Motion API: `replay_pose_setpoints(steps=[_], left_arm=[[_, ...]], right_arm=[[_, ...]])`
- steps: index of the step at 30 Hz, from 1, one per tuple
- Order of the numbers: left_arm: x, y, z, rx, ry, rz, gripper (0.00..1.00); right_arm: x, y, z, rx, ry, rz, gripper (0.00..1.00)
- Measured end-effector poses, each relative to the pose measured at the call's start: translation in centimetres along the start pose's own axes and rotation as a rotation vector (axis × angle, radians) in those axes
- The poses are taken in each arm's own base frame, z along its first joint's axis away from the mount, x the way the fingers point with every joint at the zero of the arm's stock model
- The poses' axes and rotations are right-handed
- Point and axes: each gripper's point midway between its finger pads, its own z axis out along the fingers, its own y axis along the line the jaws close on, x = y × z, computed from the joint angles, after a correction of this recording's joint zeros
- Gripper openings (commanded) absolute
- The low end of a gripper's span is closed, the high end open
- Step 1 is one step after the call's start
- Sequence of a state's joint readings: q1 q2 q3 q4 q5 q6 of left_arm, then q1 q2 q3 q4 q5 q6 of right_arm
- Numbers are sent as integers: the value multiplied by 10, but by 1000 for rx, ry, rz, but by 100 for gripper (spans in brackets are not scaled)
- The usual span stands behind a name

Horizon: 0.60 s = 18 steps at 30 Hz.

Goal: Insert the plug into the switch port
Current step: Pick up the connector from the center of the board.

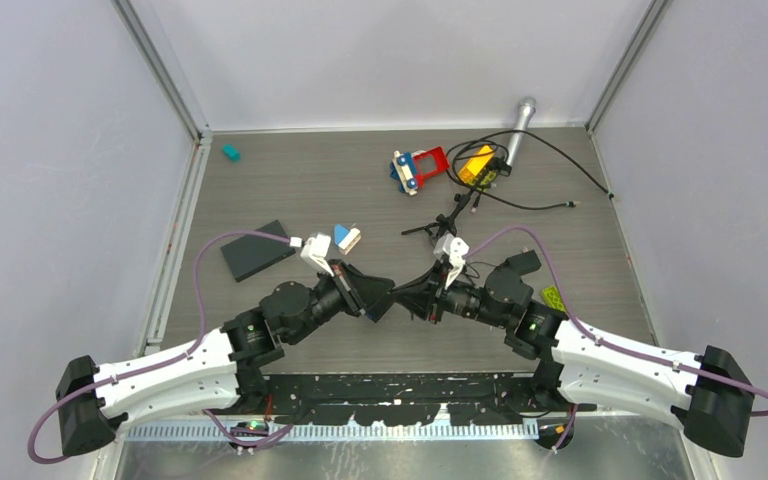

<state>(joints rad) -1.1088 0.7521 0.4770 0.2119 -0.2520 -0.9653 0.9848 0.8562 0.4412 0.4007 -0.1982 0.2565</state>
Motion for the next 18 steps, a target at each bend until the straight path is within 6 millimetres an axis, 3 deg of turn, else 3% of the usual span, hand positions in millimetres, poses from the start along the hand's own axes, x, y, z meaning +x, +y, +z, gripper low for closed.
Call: replay_pose_setpoints(steps=[2,4,7,9,10,13,18], left_arm=[[0,0,0,-2,-2,0,0],[0,0,0,-2,-2,0,9],[-1,1,0,-5,-4,4,52],[-1,4,-1,-14,-7,20,74],[-3,6,-3,-23,-10,28,80],[-11,14,-15,-64,-32,79,87],[-38,31,-34,-198,-88,198,86]], right_arm=[[0,2,0,-8,1,2,4],[0,2,0,-10,2,0,1],[1,2,0,-7,4,0,0],[4,-2,-1,13,16,3,0],[8,-6,-3,37,32,7,1],[19,-18,-9,107,79,17,1],[37,-33,-21,201,164,27,1]])
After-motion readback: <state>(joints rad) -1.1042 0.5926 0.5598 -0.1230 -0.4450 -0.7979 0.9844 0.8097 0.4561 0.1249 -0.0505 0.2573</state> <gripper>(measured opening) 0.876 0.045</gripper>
